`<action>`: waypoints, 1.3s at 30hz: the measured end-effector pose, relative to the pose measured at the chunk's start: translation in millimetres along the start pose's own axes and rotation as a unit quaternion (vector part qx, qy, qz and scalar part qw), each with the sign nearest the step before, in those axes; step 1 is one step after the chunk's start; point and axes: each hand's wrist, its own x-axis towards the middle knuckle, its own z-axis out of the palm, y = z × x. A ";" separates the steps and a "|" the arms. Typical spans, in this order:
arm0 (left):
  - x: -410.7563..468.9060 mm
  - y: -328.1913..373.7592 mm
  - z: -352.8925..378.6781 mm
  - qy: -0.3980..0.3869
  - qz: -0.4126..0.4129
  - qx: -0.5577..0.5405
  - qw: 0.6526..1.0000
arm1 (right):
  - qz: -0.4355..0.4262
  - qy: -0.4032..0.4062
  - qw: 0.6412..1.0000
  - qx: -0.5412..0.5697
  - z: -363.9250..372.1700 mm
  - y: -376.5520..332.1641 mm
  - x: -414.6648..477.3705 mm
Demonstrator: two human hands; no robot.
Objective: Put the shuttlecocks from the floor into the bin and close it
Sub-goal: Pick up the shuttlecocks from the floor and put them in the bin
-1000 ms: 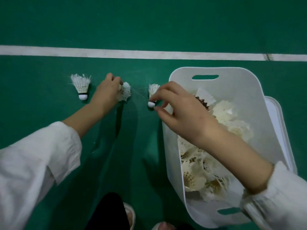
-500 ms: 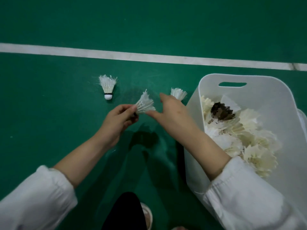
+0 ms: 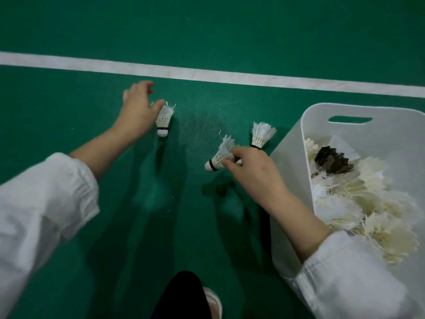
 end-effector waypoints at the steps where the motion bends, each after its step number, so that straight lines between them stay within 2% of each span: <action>1: 3.6 -3.2 2.1 -0.023 -0.003 0.032 0.999 | -0.001 0.001 1.000 0.000 0.6 0.1 0.5; 4: 5.5 -17.4 11.4 -0.084 0.012 0.106 0.991 | 0.000 0.000 1.000 -0.013 2.3 2.5 1.3; 7: 3.5 -24.4 10.1 -0.094 0.024 0.167 0.981 | 0.020 -0.024 0.999 -0.024 3.9 9.1 2.1; 13: -8.2 15.1 12.8 -0.099 0.092 0.053 0.989 | 0.053 -0.064 0.995 -0.052 9.9 15.1 3.2; 16: -11.8 57.2 28.1 -0.142 0.105 -0.024 0.984 | 0.067 -0.059 0.995 -0.053 6.9 17.0 2.2; 18: -13.0 84.2 43.7 -0.164 0.139 -0.038 0.976 | 0.071 -0.058 0.994 -0.063 3.7 19.0 1.0; 20: -13.1 107.0 61.5 -0.166 0.156 -0.004 0.974 | 0.075 -0.063 0.993 -0.070 1.6 19.6 0.6; 23: -12.7 131.8 87.7 -0.162 0.185 0.111 0.963 | 0.082 -0.089 0.990 -0.069 -0.2 19.1 0.0; 27: -10.0 143.3 109.3 -0.266 0.186 0.167 0.931 | 0.082 -0.112 0.988 -0.069 -4.8 18.3 -2.1; 29: -9.1 141.8 112.9 -0.292 0.168 0.170 0.926 | 0.085 -0.124 0.986 -0.070 -6.7 18.3 -2.9; 33: -14.2 130.3 107.2 -0.248 0.179 0.158 0.939 | 0.083 -0.115 0.986 -0.084 -3.6 19.0 -3.4; 39: -40.1 91.3 57.4 -0.156 0.140 0.106 0.972 | 0.020 -0.012 0.995 -0.096 5.2 19.3 -9.0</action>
